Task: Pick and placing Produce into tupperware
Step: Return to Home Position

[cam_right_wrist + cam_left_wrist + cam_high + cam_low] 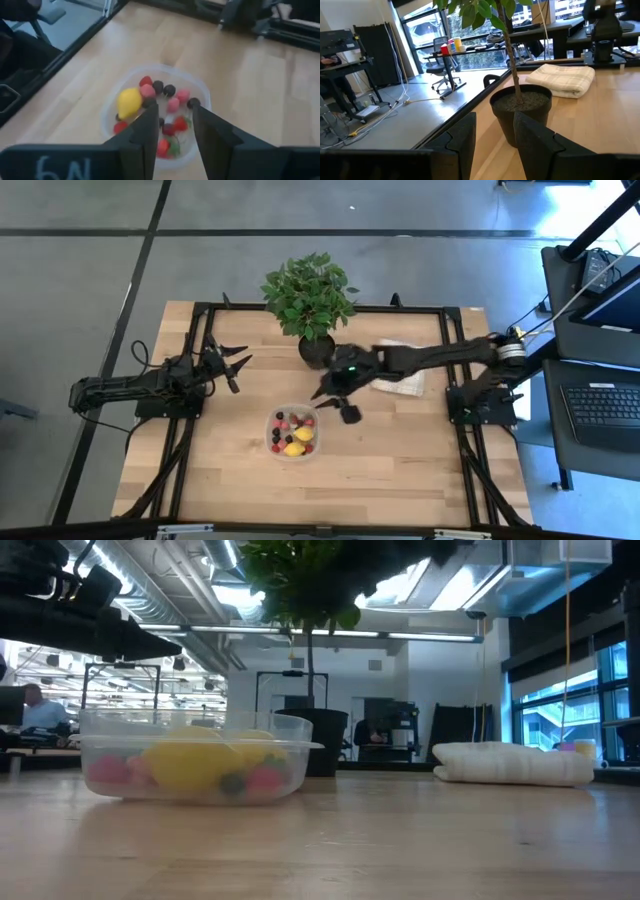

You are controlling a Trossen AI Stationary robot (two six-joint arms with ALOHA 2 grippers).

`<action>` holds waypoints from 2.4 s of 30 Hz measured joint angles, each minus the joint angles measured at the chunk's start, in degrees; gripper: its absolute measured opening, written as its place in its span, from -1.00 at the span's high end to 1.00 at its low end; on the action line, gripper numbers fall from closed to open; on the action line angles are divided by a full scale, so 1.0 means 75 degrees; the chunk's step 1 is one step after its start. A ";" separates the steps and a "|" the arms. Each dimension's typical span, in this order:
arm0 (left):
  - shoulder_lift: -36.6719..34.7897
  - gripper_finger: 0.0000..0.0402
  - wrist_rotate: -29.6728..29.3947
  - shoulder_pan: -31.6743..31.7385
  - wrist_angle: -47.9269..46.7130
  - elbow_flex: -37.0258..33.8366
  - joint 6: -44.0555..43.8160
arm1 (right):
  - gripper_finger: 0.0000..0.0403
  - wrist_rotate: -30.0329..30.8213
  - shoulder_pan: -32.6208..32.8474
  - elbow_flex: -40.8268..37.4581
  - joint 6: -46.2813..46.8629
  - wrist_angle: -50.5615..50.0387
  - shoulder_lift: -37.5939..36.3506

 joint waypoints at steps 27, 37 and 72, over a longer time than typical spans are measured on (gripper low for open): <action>-0.0089 0.37 -0.0596 0.0035 0.0063 0.0002 -0.0759 | 0.39 0.2464 -0.0728 -0.8385 0.2136 0.4161 -0.8190; -0.0350 0.37 -0.0807 0.0204 0.0061 0.0003 -0.0661 | 0.39 0.2667 -0.1115 -0.9581 0.2208 0.3966 -1.0255; -0.0350 0.37 -0.0801 0.0233 0.0052 0.0003 -0.0595 | 0.39 0.2462 -0.2492 -0.9971 0.1632 0.1690 -1.3219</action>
